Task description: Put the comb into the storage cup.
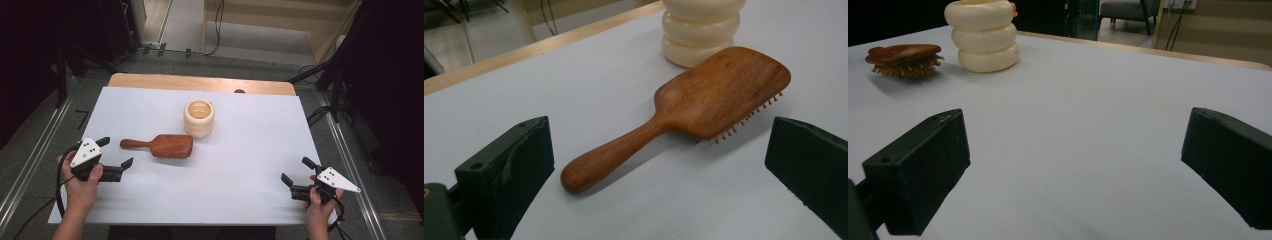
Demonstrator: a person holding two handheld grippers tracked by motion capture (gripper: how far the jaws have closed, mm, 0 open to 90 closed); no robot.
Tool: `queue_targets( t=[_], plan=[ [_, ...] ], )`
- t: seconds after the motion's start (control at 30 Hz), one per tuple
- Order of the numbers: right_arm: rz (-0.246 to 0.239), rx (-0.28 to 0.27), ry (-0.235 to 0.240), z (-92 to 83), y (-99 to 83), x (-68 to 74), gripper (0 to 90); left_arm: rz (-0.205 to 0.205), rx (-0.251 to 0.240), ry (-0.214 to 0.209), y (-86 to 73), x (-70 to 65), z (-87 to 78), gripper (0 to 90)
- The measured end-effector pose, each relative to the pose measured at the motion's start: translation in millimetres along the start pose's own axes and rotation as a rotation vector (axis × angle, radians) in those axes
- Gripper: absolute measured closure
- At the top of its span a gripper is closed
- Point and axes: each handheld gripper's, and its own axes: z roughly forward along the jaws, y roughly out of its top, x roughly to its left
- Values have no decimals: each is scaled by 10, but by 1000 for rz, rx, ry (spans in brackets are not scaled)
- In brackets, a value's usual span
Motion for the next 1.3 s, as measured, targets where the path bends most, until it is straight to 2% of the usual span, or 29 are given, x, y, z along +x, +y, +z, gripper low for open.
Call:
queue_targets(
  t=[0.53,0.63,0.73,1.07,1.3],
  plan=[
    [-7,4,-3,7,-3,12,0,102,84,-71,260,117,169,0],
    [-6,4,-3,6,-5,12,0,126,113,-86,297,158,214,0],
    [-8,2,-4,3,-7,8,0,145,148,-127,324,193,253,0],
    [-8,6,-3,9,-5,8,0,238,288,-156,415,270,422,0],
    [-15,9,0,15,-3,8,0,277,352,-199,417,323,565,0]
  ],
)
